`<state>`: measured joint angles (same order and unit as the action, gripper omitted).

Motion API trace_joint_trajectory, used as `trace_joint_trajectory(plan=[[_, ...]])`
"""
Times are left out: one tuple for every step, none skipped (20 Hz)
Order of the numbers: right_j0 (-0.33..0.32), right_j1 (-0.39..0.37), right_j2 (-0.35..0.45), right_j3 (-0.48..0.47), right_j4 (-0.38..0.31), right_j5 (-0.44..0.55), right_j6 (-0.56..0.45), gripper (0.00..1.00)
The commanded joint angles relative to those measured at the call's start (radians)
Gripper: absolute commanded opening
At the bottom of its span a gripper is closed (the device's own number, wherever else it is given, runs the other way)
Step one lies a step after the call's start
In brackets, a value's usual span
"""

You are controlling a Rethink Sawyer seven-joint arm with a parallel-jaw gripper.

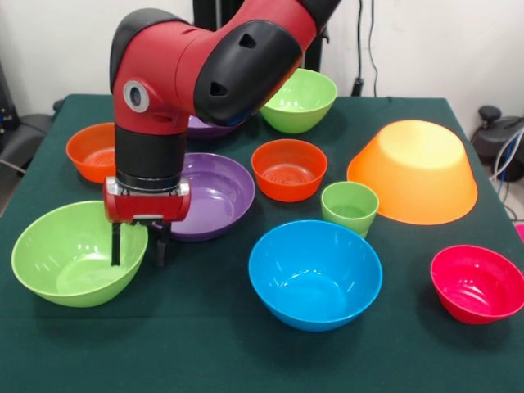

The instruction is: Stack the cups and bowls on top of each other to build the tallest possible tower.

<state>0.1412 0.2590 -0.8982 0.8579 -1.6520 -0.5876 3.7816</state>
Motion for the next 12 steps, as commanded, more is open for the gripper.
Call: trace_joint_trajectory(plan=[[0.027, -0.012, 0.059, -0.034, 0.057, -0.067, 0.251, 1.00], [0.031, -0.019, 0.053, -0.026, 0.056, -0.074, 0.248, 1.00], [0.033, -0.026, 0.049, -0.021, 0.055, -0.078, 0.239, 1.00], [0.036, -0.033, 0.048, -0.010, 0.059, -0.076, 0.224, 1.00], [0.037, -0.036, 0.045, -0.004, 0.059, -0.079, 0.222, 1.00], [0.039, -0.041, 0.045, 0.002, 0.062, -0.077, 0.214, 1.00], [0.039, -0.042, 0.045, 0.003, 0.063, -0.081, 0.212, 1.00], [0.042, -0.044, 0.044, 0.006, 0.062, -0.088, 0.212, 1.00], [0.046, -0.044, 0.040, 0.009, 0.059, -0.093, 0.216, 1.00], [0.051, -0.046, 0.035, 0.016, 0.058, -0.096, 0.217, 1.00], [0.053, -0.050, 0.034, 0.020, 0.058, -0.099, 0.213, 1.00], [0.056, -0.052, 0.031, 0.022, 0.058, -0.100, 0.213, 1.00]])
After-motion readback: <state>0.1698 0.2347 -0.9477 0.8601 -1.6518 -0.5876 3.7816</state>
